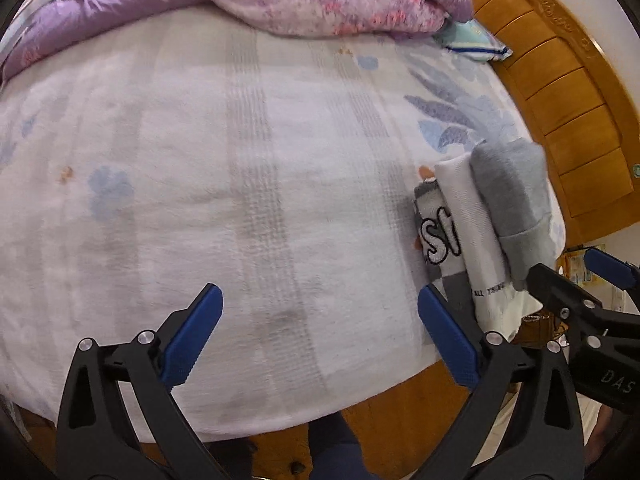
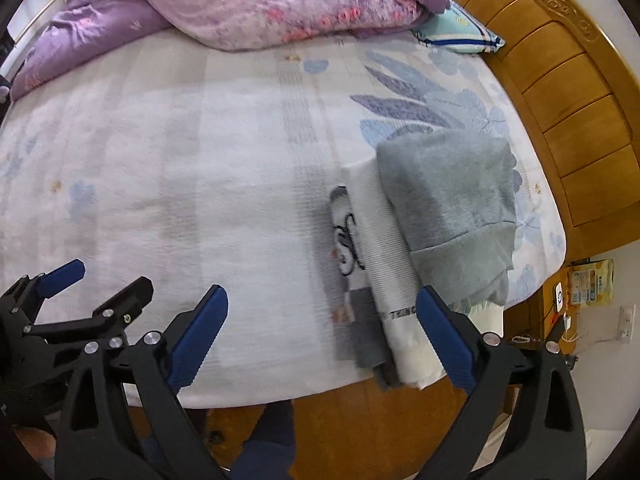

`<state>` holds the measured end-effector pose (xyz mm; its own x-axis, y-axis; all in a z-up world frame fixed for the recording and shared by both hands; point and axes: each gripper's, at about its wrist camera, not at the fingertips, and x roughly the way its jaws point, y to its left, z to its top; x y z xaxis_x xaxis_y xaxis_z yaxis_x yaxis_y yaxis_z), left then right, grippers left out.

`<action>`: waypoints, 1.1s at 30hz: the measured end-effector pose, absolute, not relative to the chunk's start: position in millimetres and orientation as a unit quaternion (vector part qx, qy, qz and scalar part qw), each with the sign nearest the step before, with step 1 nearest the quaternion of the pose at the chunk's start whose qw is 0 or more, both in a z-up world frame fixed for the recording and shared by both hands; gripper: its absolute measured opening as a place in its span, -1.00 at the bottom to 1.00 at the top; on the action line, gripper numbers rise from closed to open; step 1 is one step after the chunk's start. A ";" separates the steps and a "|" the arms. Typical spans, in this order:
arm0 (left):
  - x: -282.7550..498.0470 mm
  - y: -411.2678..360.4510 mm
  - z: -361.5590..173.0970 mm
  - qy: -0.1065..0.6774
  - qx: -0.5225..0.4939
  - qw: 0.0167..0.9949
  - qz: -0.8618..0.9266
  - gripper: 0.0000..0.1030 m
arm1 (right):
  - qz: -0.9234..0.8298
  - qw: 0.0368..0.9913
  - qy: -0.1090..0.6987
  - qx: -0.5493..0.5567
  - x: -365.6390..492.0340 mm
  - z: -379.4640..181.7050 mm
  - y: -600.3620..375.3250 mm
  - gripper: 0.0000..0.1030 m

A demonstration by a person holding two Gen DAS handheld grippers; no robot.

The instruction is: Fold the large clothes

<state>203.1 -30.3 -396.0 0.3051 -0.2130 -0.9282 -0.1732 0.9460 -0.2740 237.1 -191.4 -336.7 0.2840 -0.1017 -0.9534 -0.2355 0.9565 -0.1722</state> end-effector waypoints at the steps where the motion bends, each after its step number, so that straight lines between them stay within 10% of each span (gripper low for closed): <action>1: 198.7 -24.6 -386.9 0.586 -0.163 0.794 -0.011 0.90 | 0.042 0.791 0.594 -0.140 232.9 -329.7 -186.7 0.79; 33: 83.1 64.3 -94.0 0.418 -0.062 0.904 0.071 0.90 | 0.090 0.887 0.443 -0.097 108.2 -80.5 -98.8 0.84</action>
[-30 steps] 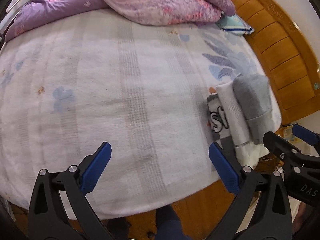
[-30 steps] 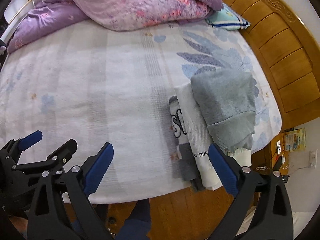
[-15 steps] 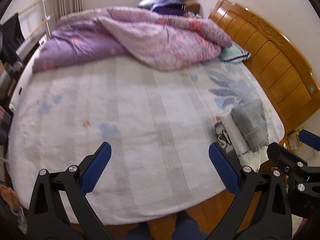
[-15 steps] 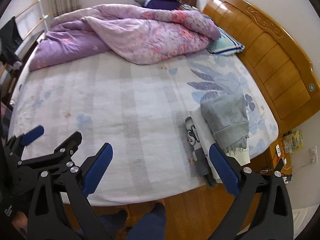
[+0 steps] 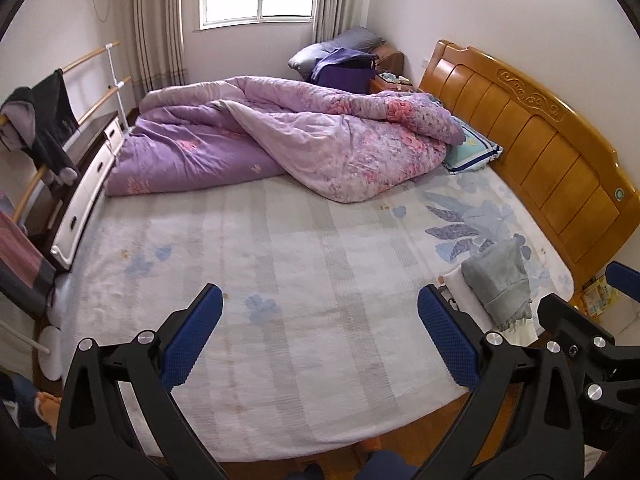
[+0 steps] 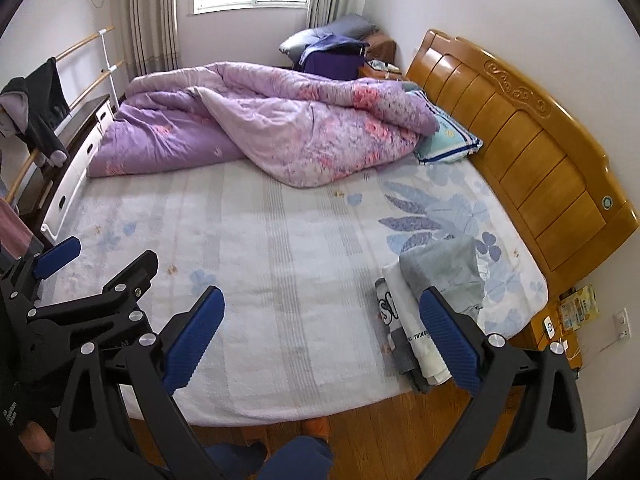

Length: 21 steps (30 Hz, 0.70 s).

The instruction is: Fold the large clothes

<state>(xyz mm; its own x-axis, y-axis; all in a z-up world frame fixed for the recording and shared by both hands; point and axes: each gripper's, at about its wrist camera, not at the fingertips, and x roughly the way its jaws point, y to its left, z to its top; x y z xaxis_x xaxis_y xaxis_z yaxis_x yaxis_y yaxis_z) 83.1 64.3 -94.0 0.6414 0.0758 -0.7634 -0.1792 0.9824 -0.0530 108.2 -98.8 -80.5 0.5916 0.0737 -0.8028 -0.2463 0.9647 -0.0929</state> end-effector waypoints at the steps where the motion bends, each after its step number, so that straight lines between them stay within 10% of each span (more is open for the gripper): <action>1: 80.5 63.8 -88.0 0.416 -0.059 0.905 0.074 0.90 | 0.092 0.888 0.441 -0.096 105.5 -75.2 -99.6 0.84; 21: 51.1 54.1 1.6 0.358 -0.082 0.927 0.080 0.90 | 0.110 0.912 0.385 -0.094 83.1 -10.2 -120.0 0.85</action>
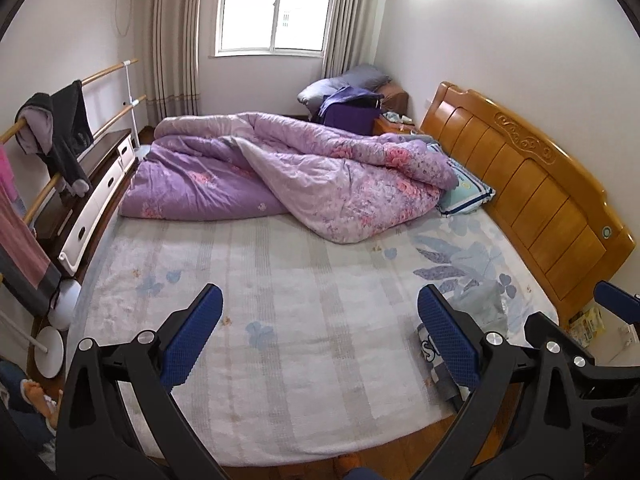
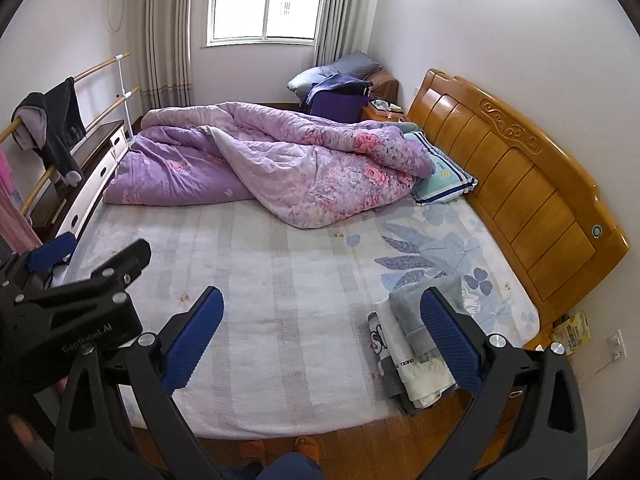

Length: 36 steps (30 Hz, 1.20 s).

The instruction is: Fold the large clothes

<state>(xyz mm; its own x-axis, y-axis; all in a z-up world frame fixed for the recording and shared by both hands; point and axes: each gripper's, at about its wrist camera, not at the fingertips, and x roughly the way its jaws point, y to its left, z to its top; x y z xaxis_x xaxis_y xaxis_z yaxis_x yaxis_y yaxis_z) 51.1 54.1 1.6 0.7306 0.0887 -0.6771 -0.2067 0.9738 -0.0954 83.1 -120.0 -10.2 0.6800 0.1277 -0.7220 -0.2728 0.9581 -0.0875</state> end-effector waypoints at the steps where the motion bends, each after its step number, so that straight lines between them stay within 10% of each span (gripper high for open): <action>1: 50.9 51.5 3.6 0.357 -0.079 0.927 0.081 0.90 | 0.110 0.912 0.384 -0.095 83.0 -9.5 -121.9 0.85; 36: 58.5 29.9 13.4 0.340 -0.054 0.936 0.065 0.90 | 0.085 0.920 0.373 -0.087 77.8 4.9 -142.2 0.85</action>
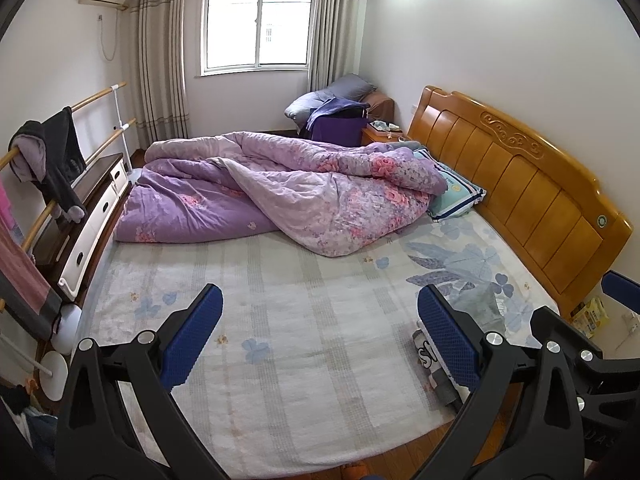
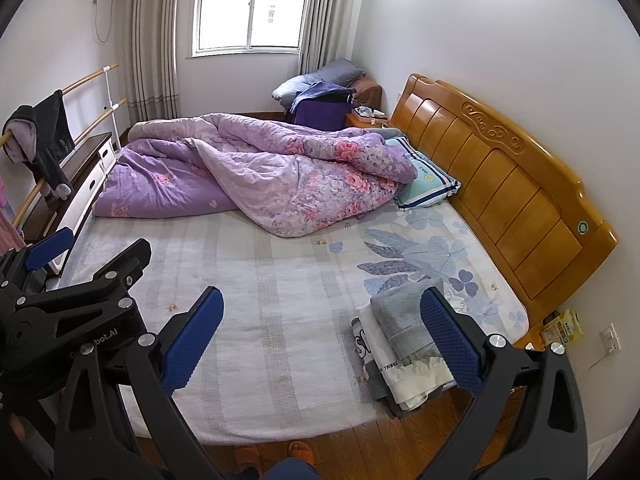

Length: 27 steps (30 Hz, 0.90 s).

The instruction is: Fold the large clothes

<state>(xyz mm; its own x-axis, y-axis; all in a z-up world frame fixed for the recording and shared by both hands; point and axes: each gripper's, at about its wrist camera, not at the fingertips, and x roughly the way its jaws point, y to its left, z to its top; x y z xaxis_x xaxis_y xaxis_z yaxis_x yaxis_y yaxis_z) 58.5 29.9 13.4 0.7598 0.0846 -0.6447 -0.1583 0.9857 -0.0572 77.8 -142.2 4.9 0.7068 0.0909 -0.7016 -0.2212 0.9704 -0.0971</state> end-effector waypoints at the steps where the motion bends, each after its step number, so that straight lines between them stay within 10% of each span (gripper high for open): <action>1: 58.9 30.1 13.3 0.341 -0.055 0.936 0.064 0.90 | 0.085 0.920 0.373 -0.087 77.6 4.8 -142.4 0.85; 27: 71.7 31.3 11.8 0.344 -0.053 0.936 0.061 0.90 | 0.084 0.919 0.374 -0.091 84.0 6.6 -145.9 0.85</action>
<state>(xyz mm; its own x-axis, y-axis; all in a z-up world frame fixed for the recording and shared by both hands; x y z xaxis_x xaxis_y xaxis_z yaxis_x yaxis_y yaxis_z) 71.7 31.3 11.8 0.7562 0.0775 -0.6498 -0.1510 0.9868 -0.0581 84.0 -145.9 6.6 0.7065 0.0861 -0.7024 -0.2219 0.9695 -0.1044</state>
